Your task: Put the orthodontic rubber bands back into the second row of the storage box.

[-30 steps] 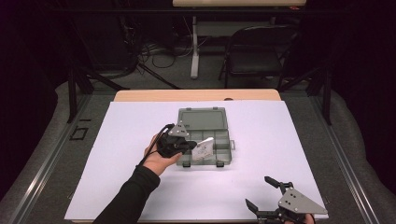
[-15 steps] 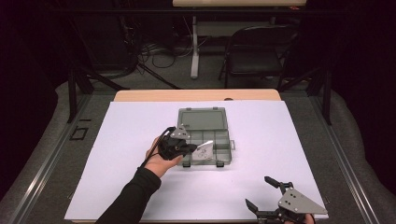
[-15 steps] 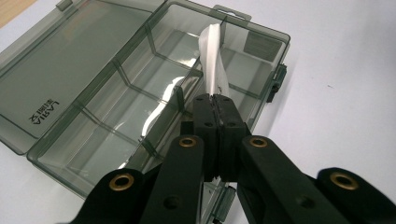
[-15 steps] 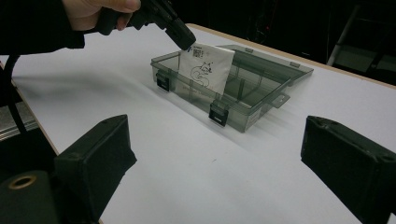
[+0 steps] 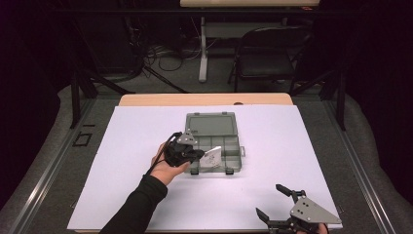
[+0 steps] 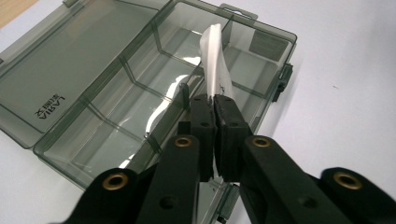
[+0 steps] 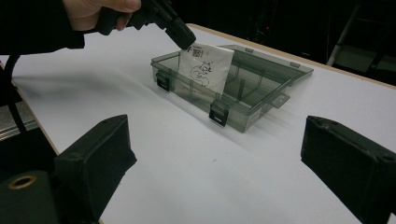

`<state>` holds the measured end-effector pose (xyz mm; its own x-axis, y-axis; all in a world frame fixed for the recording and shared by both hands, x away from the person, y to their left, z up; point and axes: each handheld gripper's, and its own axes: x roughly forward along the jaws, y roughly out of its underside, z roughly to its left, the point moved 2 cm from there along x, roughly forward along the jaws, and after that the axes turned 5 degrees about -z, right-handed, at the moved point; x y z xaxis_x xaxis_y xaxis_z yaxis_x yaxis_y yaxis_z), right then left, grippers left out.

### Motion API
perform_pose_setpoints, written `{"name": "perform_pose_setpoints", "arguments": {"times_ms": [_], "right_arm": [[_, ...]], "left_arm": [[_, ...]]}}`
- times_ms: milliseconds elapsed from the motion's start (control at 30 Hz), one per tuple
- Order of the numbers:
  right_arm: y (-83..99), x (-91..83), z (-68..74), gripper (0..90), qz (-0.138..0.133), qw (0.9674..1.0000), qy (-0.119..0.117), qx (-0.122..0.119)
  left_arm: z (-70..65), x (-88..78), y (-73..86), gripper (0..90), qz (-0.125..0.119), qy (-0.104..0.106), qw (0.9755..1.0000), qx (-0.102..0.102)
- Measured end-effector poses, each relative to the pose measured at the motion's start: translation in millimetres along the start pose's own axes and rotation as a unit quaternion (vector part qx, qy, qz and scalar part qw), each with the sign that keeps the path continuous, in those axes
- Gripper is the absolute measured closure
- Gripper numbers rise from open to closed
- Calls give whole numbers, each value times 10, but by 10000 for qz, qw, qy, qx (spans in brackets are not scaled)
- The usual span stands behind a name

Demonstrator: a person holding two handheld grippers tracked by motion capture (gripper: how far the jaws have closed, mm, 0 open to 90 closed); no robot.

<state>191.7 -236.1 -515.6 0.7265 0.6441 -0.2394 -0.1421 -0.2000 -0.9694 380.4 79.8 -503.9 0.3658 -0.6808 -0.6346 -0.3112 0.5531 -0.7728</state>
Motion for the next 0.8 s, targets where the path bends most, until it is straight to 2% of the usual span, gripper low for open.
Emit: {"name": "perform_pose_setpoints", "arguments": {"times_ms": [67,300,433,633,800], "right_arm": [[5,24,5,80,-158,9999,38,27],[5,20,5,80,-118,9999,24,34],[6,22,4,81,-119,9999,25,31],[7,20,-1,81,-126,9999,33,33],[10,11,-8,80,-76,10000,30,23]], "left_arm": [[11,-13,0,821,-18,-46,10000,-40],[63,-78,7,625,-177,-316,9990,-255],[88,-108,22,551,-251,-434,9980,-372],[110,-148,42,512,-285,-578,9967,-499],[106,-225,40,496,-484,-669,9947,-606]]}}
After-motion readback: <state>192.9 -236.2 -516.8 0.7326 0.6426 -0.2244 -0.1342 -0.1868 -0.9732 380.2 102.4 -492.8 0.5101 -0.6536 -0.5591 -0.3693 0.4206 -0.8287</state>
